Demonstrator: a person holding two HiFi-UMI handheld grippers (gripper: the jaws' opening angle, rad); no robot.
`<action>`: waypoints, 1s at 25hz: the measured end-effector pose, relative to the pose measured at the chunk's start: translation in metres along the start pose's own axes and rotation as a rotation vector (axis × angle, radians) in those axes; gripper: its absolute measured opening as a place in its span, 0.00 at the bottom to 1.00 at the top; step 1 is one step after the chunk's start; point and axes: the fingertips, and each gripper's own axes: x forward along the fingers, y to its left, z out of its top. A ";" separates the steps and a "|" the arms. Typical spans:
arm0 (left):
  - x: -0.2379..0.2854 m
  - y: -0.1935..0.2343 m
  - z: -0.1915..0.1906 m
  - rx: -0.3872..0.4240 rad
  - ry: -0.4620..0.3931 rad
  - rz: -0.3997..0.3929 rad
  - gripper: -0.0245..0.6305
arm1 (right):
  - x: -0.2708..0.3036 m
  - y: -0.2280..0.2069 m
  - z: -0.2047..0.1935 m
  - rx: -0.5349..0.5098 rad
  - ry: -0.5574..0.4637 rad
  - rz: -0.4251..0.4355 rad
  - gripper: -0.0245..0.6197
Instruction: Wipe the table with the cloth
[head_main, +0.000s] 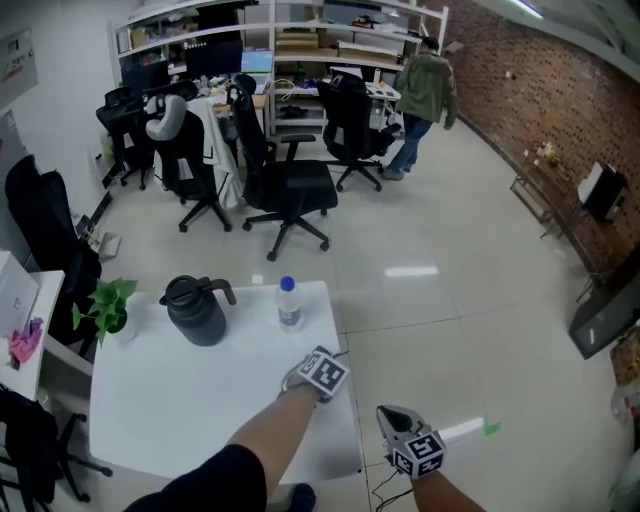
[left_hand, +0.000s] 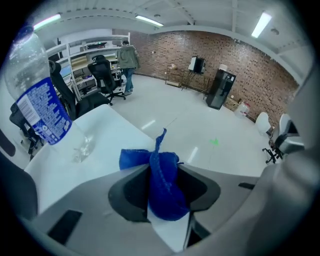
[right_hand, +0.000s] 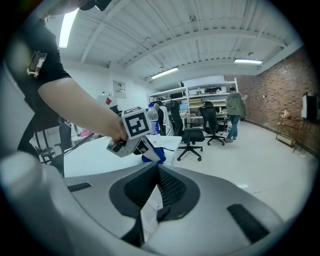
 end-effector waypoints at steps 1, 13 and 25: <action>-0.002 -0.006 -0.007 0.001 0.003 -0.008 0.27 | 0.004 0.003 0.001 -0.004 -0.001 0.008 0.06; -0.035 -0.030 -0.046 -0.144 -0.013 -0.131 0.27 | 0.024 0.012 0.018 -0.032 -0.025 0.046 0.06; 0.008 0.024 0.016 -0.062 -0.032 0.043 0.27 | -0.021 -0.015 -0.009 0.005 0.014 -0.048 0.06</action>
